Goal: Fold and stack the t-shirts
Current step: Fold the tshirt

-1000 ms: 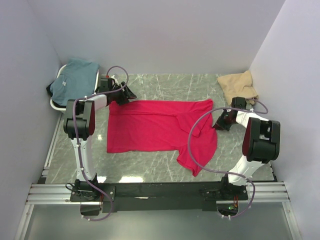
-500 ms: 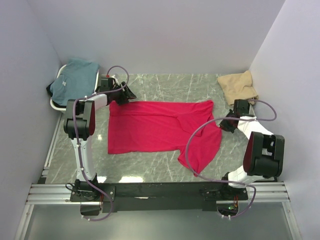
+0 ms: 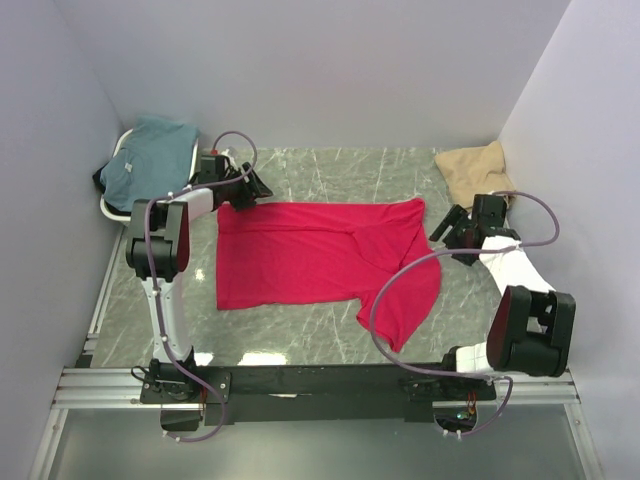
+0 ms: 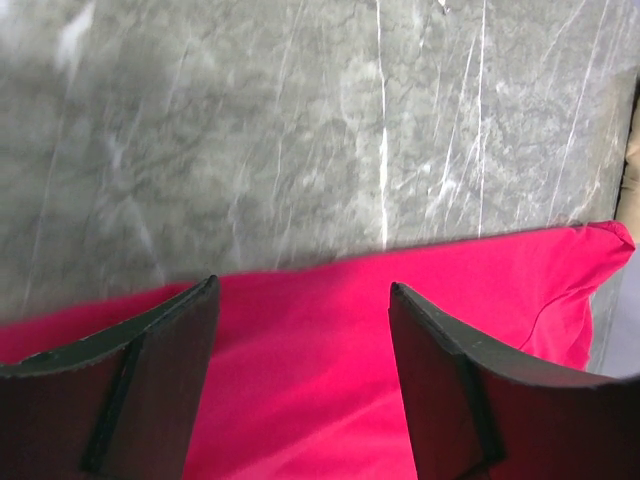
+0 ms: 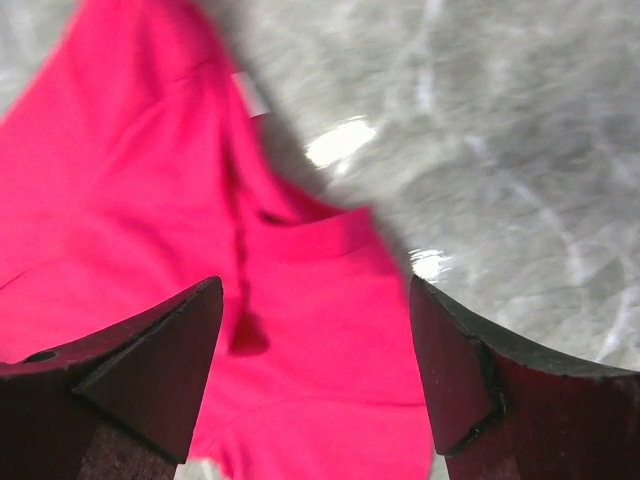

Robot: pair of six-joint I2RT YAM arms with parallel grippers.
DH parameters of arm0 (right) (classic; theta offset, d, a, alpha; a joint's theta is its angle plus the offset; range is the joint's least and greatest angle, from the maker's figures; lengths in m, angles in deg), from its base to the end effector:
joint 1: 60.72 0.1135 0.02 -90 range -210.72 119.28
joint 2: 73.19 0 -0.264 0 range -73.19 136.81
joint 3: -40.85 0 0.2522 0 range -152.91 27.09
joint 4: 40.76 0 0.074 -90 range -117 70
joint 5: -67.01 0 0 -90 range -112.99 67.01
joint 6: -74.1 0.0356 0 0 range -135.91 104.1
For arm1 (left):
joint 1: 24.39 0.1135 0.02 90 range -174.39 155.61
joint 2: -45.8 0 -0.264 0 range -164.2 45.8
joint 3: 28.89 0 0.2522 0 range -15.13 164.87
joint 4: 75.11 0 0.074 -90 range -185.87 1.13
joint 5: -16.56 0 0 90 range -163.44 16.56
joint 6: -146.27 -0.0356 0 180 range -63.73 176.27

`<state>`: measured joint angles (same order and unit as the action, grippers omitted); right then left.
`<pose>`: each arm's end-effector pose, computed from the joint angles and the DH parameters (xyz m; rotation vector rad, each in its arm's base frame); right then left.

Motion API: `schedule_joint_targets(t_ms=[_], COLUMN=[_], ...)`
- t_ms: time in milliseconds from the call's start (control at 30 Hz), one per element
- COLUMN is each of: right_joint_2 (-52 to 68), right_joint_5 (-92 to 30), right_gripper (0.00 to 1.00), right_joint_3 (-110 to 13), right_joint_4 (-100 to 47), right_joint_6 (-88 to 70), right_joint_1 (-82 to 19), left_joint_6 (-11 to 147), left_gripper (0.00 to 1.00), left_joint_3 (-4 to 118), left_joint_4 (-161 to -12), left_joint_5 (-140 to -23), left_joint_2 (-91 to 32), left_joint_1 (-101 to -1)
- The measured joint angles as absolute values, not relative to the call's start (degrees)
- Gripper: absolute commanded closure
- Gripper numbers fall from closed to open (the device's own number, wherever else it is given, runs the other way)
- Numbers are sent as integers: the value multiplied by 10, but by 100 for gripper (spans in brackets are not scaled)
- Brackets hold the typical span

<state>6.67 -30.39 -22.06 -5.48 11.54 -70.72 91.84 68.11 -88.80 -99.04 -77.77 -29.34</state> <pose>0.2782 -0.0444 0.2134 0.7482 2.3797 0.2888 0.4694 -0.0561 0.1521 -0.3787 2.3130 -0.8710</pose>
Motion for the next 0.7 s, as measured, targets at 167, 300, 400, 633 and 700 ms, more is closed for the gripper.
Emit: schedule_joint_targets(t_ms=[167, 300, 400, 633, 700], right_joint_2=[15, -54, -106, -231, -266], right_joint_5=[-345, -368, -378, -368, -357], right_gripper=[20, 21, 21, 21, 21], right_joint_3=[-219, -190, -144, -1, 21], right_joint_4=[-41, -35, -37, -19, -9], right_joint_6=[110, 113, 124, 208, 238], right_joint_1=[-701, -697, -687, -601, -565], left_joint_6=[919, 935, 955, 1011, 1027], left_gripper=[19, 19, 20, 21, 21], left_joint_3=[640, 566, 479, 266, 224], left_joint_4=[-905, -917, -917, -941, -964], left_joint_5=[-956, -892, -841, -772, -750], left_joint_2=[-719, -607, -493, -291, -250], left_joint_1=[-300, -324, -349, -390, -389])
